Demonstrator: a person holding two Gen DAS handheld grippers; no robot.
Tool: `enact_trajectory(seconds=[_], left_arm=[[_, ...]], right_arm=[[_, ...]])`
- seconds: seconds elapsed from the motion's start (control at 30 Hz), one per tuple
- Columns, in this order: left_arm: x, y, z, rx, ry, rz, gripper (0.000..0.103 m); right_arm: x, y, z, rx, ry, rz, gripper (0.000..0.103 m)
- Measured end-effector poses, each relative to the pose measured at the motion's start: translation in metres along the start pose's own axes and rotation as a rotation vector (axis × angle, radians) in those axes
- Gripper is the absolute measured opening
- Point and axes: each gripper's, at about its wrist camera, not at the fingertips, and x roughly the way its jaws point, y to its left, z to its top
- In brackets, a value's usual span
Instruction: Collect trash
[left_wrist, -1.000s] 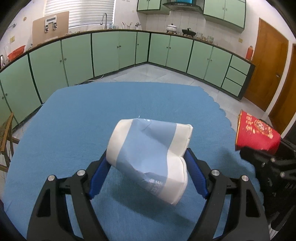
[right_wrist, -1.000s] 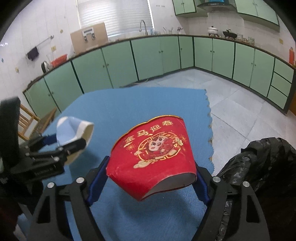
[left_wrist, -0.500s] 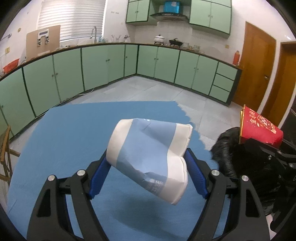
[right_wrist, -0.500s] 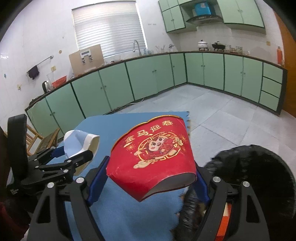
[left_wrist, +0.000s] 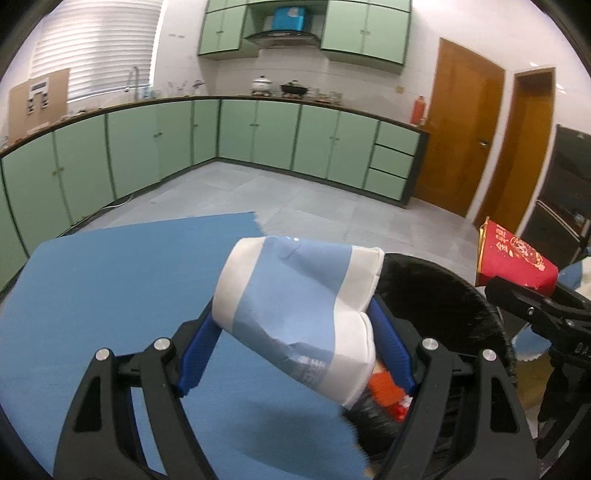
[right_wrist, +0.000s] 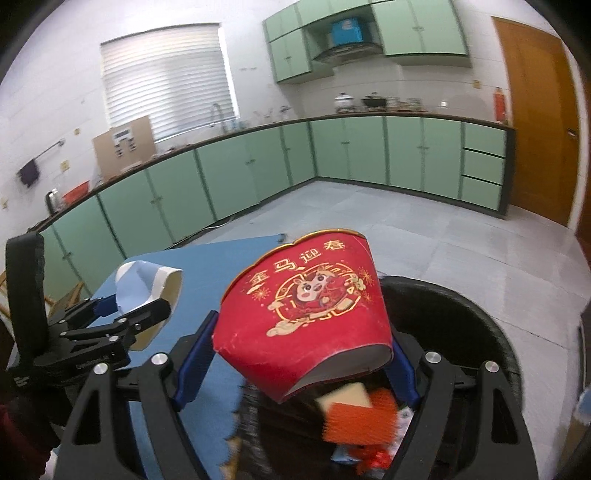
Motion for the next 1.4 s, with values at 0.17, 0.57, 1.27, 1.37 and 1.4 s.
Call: enact_trajectory(seconds=[0.17, 0.57, 1.27, 1.37, 1.4], left_arm=[[0.014, -0.039, 0.001, 0.04, -0.022, -0.053, 0.076], [0.055, -0.096, -0.012, 0.09, -0.016, -0.139, 0.076], [0.082, -0.099, -0.017, 0.074, 0.039, -0.187, 0.089], [0.074, -0.096, -0.015, 0.074, 0.029, -0.176, 0.089], [0.071, -0.095, -0.013, 0.076, 0.026, -0.173, 0.089]], right_arm=[[-0.011, -0.033, -0.006, 0.034, -0.005, -0.058, 0.08], [-0.004, -0.093, -0.036, 0.103, 0.042, -0.151, 0.08], [0.018, -0.112, -0.064, 0.106, 0.106, -0.22, 0.097], [0.014, -0.108, -0.063, 0.111, 0.099, -0.217, 0.097], [0.013, -0.106, -0.062, 0.112, 0.094, -0.215, 0.097]])
